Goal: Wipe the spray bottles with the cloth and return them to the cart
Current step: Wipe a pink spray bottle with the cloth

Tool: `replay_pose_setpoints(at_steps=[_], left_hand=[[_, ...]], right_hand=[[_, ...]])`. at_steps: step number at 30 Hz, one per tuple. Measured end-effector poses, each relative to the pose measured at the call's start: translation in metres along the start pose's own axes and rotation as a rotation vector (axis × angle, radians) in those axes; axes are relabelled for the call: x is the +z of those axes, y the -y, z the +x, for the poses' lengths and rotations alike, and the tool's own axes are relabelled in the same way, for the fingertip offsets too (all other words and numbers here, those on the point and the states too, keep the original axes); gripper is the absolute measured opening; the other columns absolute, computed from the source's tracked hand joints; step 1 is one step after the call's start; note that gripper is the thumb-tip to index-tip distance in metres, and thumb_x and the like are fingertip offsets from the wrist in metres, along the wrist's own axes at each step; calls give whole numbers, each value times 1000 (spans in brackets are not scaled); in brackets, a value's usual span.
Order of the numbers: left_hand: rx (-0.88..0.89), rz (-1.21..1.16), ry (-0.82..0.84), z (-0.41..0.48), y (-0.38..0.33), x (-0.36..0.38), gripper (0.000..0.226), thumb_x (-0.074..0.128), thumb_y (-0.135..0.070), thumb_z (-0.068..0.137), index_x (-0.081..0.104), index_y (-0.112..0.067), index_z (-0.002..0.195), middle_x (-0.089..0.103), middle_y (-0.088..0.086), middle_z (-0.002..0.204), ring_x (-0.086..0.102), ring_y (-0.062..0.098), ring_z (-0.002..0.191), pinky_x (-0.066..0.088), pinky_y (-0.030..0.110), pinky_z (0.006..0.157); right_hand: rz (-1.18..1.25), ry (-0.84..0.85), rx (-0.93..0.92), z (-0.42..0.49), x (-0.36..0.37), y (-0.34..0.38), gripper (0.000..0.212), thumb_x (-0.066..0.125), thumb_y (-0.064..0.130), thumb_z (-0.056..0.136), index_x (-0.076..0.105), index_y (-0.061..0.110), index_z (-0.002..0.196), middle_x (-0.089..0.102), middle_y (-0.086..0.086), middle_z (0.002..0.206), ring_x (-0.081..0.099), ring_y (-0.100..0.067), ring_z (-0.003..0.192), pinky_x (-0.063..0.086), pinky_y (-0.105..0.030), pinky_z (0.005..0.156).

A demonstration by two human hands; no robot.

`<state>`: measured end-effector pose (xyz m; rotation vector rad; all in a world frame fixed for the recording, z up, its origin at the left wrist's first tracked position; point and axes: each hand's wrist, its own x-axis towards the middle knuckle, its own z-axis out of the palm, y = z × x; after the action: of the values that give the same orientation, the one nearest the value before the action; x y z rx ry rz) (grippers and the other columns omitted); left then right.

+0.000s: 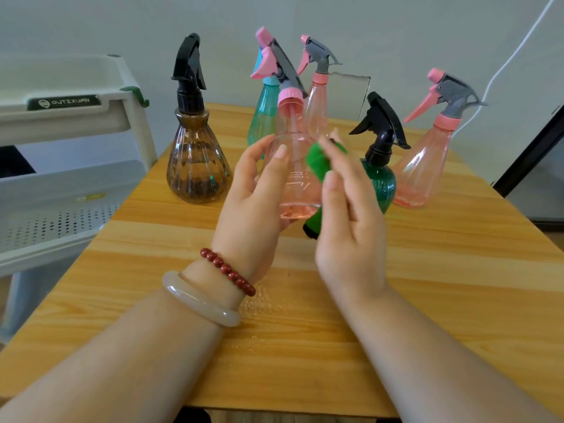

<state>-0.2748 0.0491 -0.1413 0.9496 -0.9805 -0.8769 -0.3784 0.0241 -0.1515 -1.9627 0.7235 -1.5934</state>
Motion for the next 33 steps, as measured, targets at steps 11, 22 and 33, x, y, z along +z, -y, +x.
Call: replay_pose_setpoints(at_steps=[11, 22, 33], left_hand=[[-65, -204, -60, -2, -2, 4, 39, 53, -31, 99, 47, -23, 137, 69, 2, 120, 69, 25, 105, 57, 49, 89], [-8, -109, -37, -3, -4, 2, 44, 48, -32, 97, 46, -19, 140, 65, 5, 128, 64, 28, 115, 49, 57, 99], [-48, -15, 43, 0, -2, 0, 53, 53, -37, 99, 34, -37, 149, 65, -18, 124, 65, 6, 112, 54, 49, 96]], right_hand=[[74, -52, 269, 4, -2, -9, 35, 35, 23, 107, 54, 21, 136, 55, 31, 123, 49, 19, 116, 35, -1, 93], [95, -45, 276, 2, -3, -6, 26, 33, 24, 107, 40, 47, 119, 45, 54, 99, 38, 38, 100, 27, 9, 82], [-191, 72, -127, 4, -6, -7, 38, 43, 14, 103, 48, 8, 141, 51, 1, 136, 41, 1, 132, 30, -14, 108]])
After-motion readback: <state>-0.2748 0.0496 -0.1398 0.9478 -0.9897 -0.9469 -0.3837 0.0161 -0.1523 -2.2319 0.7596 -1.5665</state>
